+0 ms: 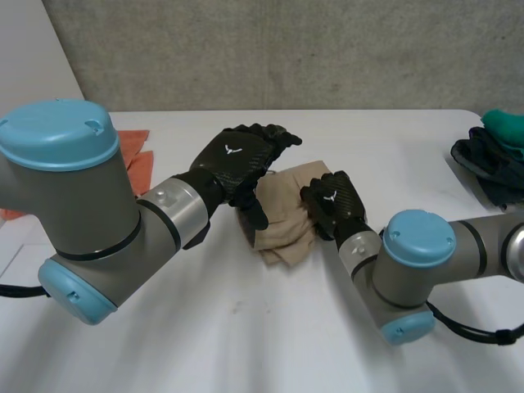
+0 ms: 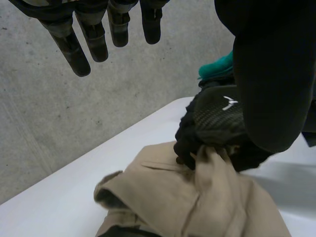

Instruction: Fold the laundry.

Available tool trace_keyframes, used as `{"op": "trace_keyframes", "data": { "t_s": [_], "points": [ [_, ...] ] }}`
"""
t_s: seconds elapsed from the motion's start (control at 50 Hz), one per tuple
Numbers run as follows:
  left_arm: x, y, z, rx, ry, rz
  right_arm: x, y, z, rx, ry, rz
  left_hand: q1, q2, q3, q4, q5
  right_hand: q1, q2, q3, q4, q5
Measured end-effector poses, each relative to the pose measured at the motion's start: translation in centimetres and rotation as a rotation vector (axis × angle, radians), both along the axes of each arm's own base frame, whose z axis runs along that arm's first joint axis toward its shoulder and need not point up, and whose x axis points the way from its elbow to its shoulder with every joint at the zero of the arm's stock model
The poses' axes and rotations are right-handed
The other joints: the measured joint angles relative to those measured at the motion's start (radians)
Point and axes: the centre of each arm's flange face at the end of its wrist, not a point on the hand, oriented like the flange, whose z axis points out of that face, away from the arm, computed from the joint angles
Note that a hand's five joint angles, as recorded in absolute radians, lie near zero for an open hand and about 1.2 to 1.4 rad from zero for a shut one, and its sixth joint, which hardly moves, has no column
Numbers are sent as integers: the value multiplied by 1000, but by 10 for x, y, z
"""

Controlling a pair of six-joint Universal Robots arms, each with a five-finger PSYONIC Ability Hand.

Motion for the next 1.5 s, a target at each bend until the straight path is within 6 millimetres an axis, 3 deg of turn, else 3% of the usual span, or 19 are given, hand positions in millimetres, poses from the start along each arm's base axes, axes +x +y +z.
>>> {"op": "trace_keyframes", "data": {
  "t_s": [0.12, 0.2, 0.26, 0.32, 0.36, 0.46, 0.48, 0.56, 0.64, 0.72, 0.76, 0.84, 0.94, 0.98, 1.1, 1.22, 1.34, 1.44, 1.5],
  "points": [
    [0, -1, 2, -6, 4, 1, 6, -11, 5, -8, 2, 4, 0, 0, 0, 0, 0, 0, 0, 3, 31, 12],
    [-1, -1, 8, -22, 16, 1, 8, -23, 21, -41, -23, 15, 0, 0, 0, 0, 0, 10, 0, 3, 31, 12],
    [-2, -2, 16, -44, 32, 1, 2, -43, 50, -116, -69, 2, 0, 0, 0, 0, 0, 10, 0, 3, 32, 12],
    [-3, -3, 25, -70, 52, 0, -9, -71, 92, -235, -141, -21, 0, 0, 0, 0, 0, 10, 0, 3, 32, 21],
    [-5, -4, 32, -90, 67, -1, -25, -97, 131, -341, -222, -47, 0, 0, 0, 0, 0, 10, 0, 3, 33, 42],
    [-7, -3, 40, -110, 83, -8, -64, -134, 178, -457, -323, -101, 0, 0, 0, 0, 0, 10, 0, 3, 37, 58],
    [-9, -1, 43, -116, 87, -15, -82, -147, 192, -493, -349, -124, 0, 0, 0, 0, 0, 10, 0, 3, 37, 58],
    [-15, 7, 47, -128, 97, -40, -138, -181, 219, -581, -392, -187, 0, 0, 0, 0, 0, 10, 0, 3, 37, 58],
    [-21, 15, 50, -134, 103, -66, -200, -209, 229, -638, -410, -240, 0, 0, 0, 0, 0, 10, 0, 3, 37, 58],
    [-24, 20, 50, -134, 104, -80, -246, -229, 221, -637, -421, -261, 0, 0, 0, 0, 0, 10, 1, 3, 37, 63],
    [-25, 23, 49, -133, 102, -88, -279, -243, 203, -605, -433, -262, 0, 0, 0, 0, 0, 10, 6, 3, 37, 63],
    [-26, 25, 46, -125, 96, -94, -323, -259, 158, -513, -447, -253, 0, 0, 0, 0, 0, 10, 6, 3, 37, 63],
    [-26, 25, 38, -108, 83, -95, -358, -265, 96, -372, -447, -245, 0, 0, 0, 0, 0, 10, 6, 2, 37, 63],
    [-26, 25, 35, -101, 78, -95, -376, -263, 61, -289, -441, -243, 0, 0, 0, 0, 0, 10, 6, 3, 37, 63],
    [-25, 25, 30, -88, 68, -94, -403, -251, 13, -166, -432, -245, 0, 0, 0, 0, 0, 10, 6, 3, 41, 114],
    [-25, 25, 29, -86, 67, -93, -417, -242, 1, -125, -429, -257, 0, 0, 0, 0, 0, 10, 6, 3, 42, 139],
    [-25, 26, 31, -90, 68, -95, -416, -238, 12, -134, -424, -260, 0, 0, 0, 0, 0, -1, -35, -38, -14, 103],
    [-25, 27, 33, -96, 72, -96, -411, -232, 35, -162, -421, -264, 0, 0, 0, 0, 0, -498, -641, -623, -628, -531],
    [-24, 27, 35, -99, 75, -96, -408, -225, 51, -173, -422, -271, 0, 0, 0, 0, 0, -637, -775, -774, -811, -694]
  ]
}}
